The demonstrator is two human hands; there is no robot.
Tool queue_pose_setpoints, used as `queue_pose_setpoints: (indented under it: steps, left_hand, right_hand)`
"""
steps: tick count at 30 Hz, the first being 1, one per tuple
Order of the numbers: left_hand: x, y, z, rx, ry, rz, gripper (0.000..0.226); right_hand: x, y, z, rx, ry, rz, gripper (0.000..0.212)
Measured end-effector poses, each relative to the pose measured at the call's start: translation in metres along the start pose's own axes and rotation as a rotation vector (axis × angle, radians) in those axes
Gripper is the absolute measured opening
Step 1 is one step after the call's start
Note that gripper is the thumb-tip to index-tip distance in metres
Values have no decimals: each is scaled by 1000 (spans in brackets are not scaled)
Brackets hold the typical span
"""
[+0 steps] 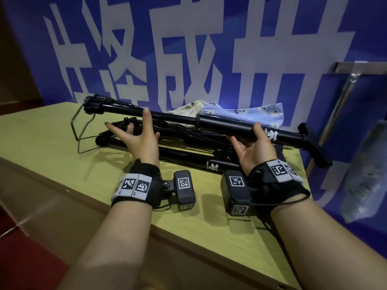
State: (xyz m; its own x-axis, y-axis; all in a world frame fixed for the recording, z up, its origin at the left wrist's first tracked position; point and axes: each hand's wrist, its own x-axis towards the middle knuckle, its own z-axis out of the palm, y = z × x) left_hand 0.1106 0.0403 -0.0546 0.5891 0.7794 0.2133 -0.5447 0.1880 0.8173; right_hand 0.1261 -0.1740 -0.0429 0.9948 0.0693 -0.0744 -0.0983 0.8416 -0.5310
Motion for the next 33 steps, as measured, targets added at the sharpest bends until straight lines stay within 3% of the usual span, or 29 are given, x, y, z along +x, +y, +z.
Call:
queue_pose_setpoints:
  steps: [4,14,19,25,33]
  left_hand:
    - [9,17,-11,27,-4,48,106]
    - [16,43,-44,-61,-9,-94,69]
    - [22,54,-55,-135,73,-95,88]
    - [19,58,-54,-13,-8,58,70]
    - [21,48,-54,89,-3,125,80]
  right_hand:
    - [-1,5,2,-1,-20,4,27]
    - [-5,4,2,13,-18,-2,28]
    - [-5,5,2,5,-29,4,34]
    - [-7,6,4,25,-10,21,41]
    - [-5,5,4,-11,24,6,43]
